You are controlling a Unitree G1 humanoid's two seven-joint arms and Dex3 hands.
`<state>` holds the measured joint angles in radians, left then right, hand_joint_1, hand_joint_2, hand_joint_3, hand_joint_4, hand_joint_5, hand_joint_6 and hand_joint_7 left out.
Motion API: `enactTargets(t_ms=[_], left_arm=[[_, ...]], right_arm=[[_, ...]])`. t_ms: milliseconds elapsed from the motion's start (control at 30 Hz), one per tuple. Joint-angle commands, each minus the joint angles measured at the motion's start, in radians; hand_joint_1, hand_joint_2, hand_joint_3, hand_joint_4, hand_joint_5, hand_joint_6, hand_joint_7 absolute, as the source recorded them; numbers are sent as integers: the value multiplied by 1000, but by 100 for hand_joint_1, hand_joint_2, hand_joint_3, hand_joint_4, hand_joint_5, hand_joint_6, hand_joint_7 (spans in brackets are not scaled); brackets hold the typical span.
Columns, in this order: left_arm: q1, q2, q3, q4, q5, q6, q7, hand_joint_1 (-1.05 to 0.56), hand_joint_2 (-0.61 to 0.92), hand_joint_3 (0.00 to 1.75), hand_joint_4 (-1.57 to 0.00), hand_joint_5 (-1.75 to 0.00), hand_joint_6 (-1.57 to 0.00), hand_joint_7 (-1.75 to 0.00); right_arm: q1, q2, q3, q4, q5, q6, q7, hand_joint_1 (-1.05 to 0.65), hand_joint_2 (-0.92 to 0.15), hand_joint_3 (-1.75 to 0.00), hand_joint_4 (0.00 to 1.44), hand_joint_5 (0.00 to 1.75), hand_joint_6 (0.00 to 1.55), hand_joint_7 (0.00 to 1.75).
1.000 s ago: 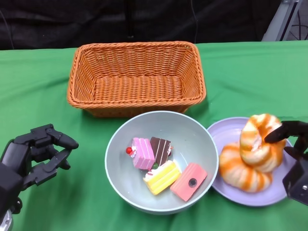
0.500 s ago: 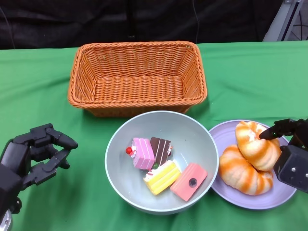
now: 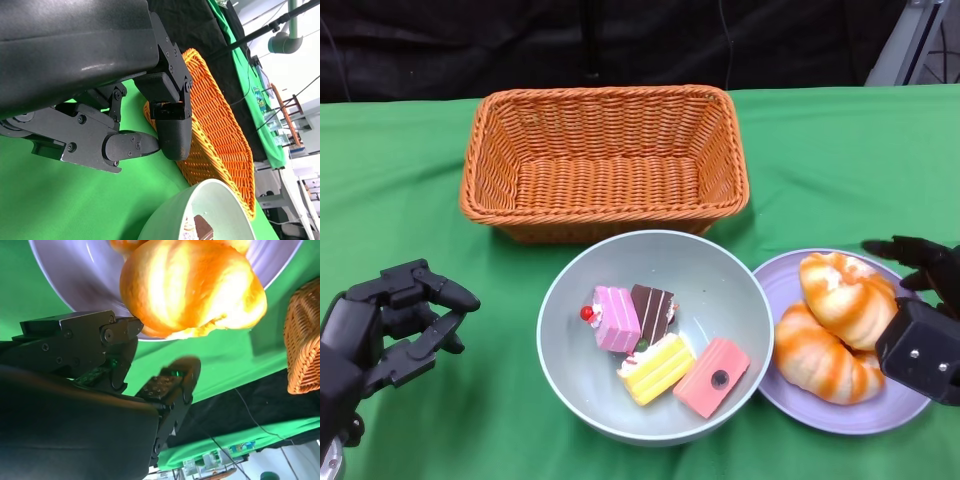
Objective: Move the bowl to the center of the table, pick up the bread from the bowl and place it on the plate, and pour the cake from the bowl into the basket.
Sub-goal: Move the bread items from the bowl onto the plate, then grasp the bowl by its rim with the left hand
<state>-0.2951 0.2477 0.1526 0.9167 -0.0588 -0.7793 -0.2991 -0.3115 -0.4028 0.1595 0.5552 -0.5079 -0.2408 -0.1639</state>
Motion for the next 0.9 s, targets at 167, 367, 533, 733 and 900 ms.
enactTargets(t_ms=[167, 367, 533, 733, 900], left_arm=[[-3, 18, 6, 2, -5, -9, 1, -16, 89, 44, -78, -139, -81, -108], [-3, 19, 6, 3, -5, -8, 1, -17, 88, 46, -79, -140, -81, -108], [0, 20, 6, -1, -2, -6, 4, -17, 87, 47, -78, -140, -81, -108], [-6, 19, 4, 7, -2, -9, 0, -17, 87, 47, -78, -140, -81, -109], [-12, 18, 3, 12, 1, -1, 6, -17, 86, 48, -80, -141, -82, -108]], right_arm=[[30, -4, -8, -87, -2, 85, 7, -6, -92, -4, 41, 10, 20, 0], [62, -8, -13, -220, -25, 215, 39, -14, -92, -4, 35, 6, 10, 0], [112, -8, -43, -401, -39, 323, 58, -21, -92, -7, 36, 6, 15, 2], [196, 9, -126, -593, 73, 304, 106, -20, -92, -13, 46, 10, 28, 7], [263, 13, -171, -727, 166, 313, 176, -10, -92, -14, 51, 12, 36, 9]])
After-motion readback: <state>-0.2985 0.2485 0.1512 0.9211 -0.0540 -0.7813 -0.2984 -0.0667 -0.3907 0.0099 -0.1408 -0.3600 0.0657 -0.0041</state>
